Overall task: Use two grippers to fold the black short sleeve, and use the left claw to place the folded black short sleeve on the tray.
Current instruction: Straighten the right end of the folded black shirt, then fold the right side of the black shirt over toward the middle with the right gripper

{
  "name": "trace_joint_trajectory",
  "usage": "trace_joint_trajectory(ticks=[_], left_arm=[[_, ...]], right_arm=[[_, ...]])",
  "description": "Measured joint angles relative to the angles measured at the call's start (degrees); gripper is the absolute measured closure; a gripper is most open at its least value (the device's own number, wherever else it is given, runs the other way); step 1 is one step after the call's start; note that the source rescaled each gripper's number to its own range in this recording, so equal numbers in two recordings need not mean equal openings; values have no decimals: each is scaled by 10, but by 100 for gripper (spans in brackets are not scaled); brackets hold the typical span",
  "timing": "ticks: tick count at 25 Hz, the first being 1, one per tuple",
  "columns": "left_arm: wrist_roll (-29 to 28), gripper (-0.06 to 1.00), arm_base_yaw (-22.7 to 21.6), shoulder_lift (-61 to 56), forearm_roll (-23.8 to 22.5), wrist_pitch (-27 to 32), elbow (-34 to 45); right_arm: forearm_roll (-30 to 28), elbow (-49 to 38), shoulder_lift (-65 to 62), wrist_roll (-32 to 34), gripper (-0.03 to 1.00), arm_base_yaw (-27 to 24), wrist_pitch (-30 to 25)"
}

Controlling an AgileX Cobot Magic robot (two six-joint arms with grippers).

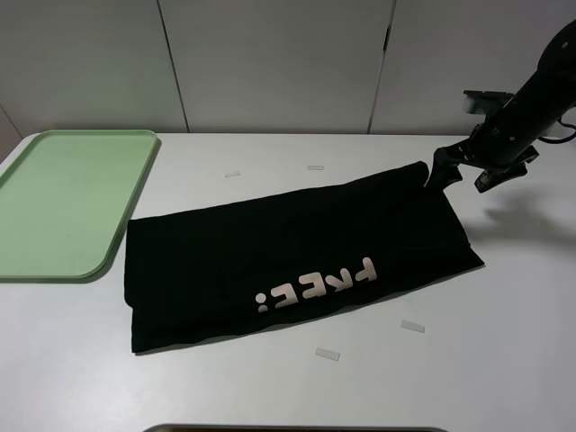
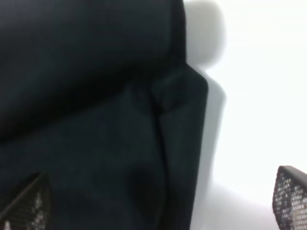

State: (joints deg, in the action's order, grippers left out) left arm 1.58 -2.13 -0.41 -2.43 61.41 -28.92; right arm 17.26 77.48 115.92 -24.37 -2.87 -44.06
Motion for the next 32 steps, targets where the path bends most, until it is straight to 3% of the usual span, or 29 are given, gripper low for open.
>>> trace_joint_trajectory(ticks=[8,15,23,26,32], left_arm=[[0,-5,0,0,0,0,0],[0,-5,0,0,0,0,0],[0,-5,0,0,0,0,0],[0,-5,0,0,0,0,0],[0,-5,0,0,0,0,0]], right_arm=[[48,22,70,-77,-3,-16,-27],[70,27,93,-90,-3,-17,-44],[98,29,97,-90,-1,-12,-107],[100,29,101,-89,25,-10,-118],[101,28,103,-63,95,-10,-105]])
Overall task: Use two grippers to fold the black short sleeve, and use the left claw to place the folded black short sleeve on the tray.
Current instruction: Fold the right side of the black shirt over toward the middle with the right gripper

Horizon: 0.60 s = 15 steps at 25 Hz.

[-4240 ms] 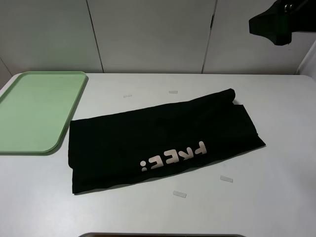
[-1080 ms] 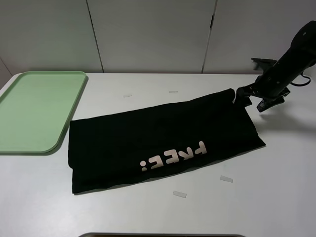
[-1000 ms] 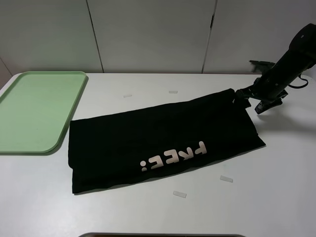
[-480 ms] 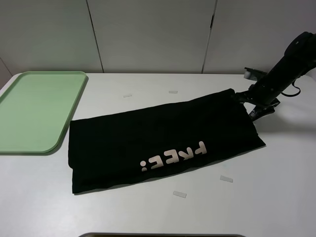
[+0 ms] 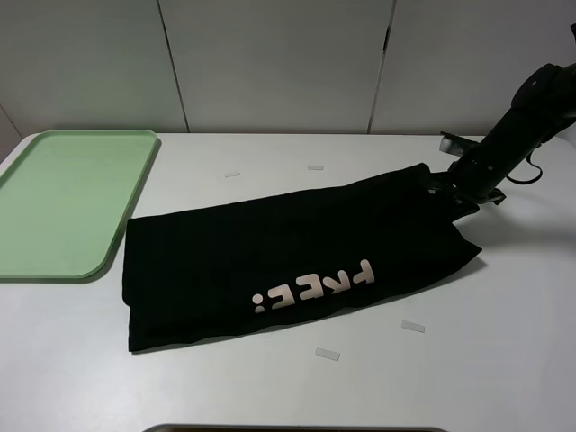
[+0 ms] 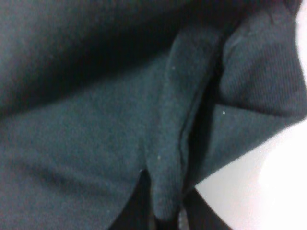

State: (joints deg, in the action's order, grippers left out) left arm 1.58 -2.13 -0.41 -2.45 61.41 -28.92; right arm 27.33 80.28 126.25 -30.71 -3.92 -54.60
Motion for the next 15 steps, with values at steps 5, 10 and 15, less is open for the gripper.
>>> trace_joint_trajectory(ticks=[5,10,15], left_arm=[[0,-5,0,0,0,0,0],[0,-5,0,0,0,0,0],[0,-5,0,0,0,0,0]], right_arm=[[-16,0,0,15,97,3,16],[-145,0,-31,94,97,19,36],[-273,0,-91,205,97,37,45]])
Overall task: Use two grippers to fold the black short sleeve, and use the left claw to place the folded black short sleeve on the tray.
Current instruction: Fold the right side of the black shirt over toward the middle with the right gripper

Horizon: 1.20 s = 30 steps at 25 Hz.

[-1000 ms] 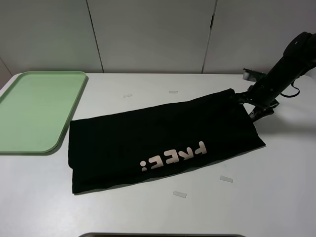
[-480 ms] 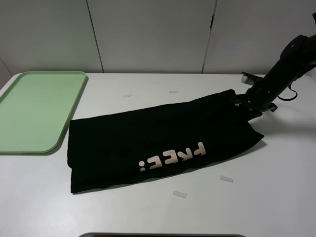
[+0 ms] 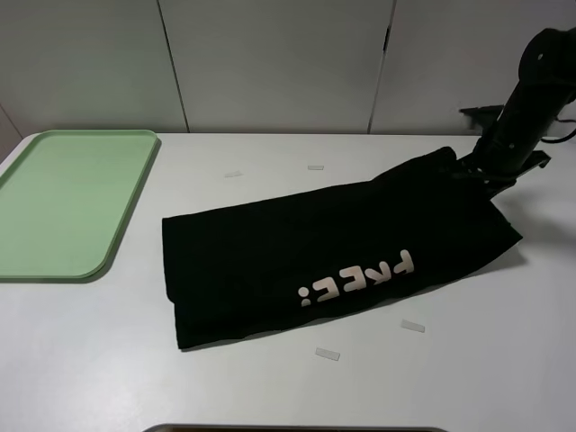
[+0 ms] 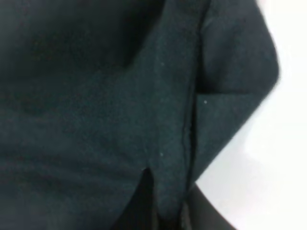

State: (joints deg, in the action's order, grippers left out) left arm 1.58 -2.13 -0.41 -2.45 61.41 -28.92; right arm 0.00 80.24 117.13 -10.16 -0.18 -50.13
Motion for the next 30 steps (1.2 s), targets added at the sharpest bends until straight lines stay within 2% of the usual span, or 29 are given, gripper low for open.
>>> trace_joint_trajectory(ticks=[5,10,13,14,20,26,30], left_arm=[[0,-5,0,0,0,0,0],[0,-5,0,0,0,0,0],[0,-5,0,0,0,0,0],[0,-5,0,0,0,0,0],[0,-5,0,0,0,0,0],[0,-5,0,0,0,0,0],[0,-5,0,0,0,0,0]], right_arm=[[-55,0,-44,89,97,35,5],[-61,0,-58,120,97,72,-11],[-46,0,-60,138,97,107,-29],[-32,0,-60,143,97,134,-39],[-5,0,-60,145,97,216,-41],[7,0,-60,145,97,270,-36],[38,0,-60,145,97,296,-21]])
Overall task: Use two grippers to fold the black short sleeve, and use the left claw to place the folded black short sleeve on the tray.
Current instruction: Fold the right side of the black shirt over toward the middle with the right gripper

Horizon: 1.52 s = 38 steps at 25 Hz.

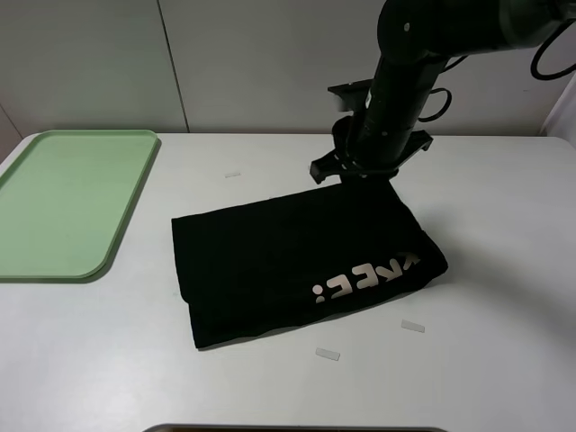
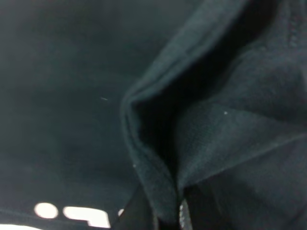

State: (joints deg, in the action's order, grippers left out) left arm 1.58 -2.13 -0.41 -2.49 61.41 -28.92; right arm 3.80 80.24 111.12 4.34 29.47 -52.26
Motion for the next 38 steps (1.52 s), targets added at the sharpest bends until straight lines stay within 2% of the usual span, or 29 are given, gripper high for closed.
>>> trace_joint_trajectory(ticks=[3,5,7,10,13,15,18,20,22,24,26,30,34,38], left_arm=[[0,-5,0,0,0,0,0],[0,-5,0,0,0,0,0],[0,-5,0,0,0,0,0],[0,-5,0,0,0,0,0],[0,-5,0,0,0,0,0],[0,-5,0,0,0,0,0],[0,-5,0,0,0,0,0],[0,-5,0,0,0,0,0],[0,-5,0,0,0,0,0],[0,-5,0,0,0,0,0],[0,-5,0,0,0,0,0],[0,-5,0,0,0,0,0],[0,-5,0,0,0,0,0],[0,-5,0,0,0,0,0]], right_arm=[[19,0,2,0,96,3,1],[32,0,7,-7,90,3,1],[66,-1,7,-27,75,3,-1],[152,-1,7,-86,42,3,-28],[233,-1,7,-170,14,3,-64],[263,-1,7,-230,8,3,-66],[267,-1,7,-284,5,0,-59],[246,-1,7,-296,5,-5,-49],[195,-1,7,-297,5,-16,-32],[121,-1,7,-269,5,-33,-2],[27,-1,7,-208,5,-52,46],[-120,-1,8,-40,4,-77,157],[-177,-1,39,69,4,-90,217],[-177,-1,83,86,4,-80,222]])
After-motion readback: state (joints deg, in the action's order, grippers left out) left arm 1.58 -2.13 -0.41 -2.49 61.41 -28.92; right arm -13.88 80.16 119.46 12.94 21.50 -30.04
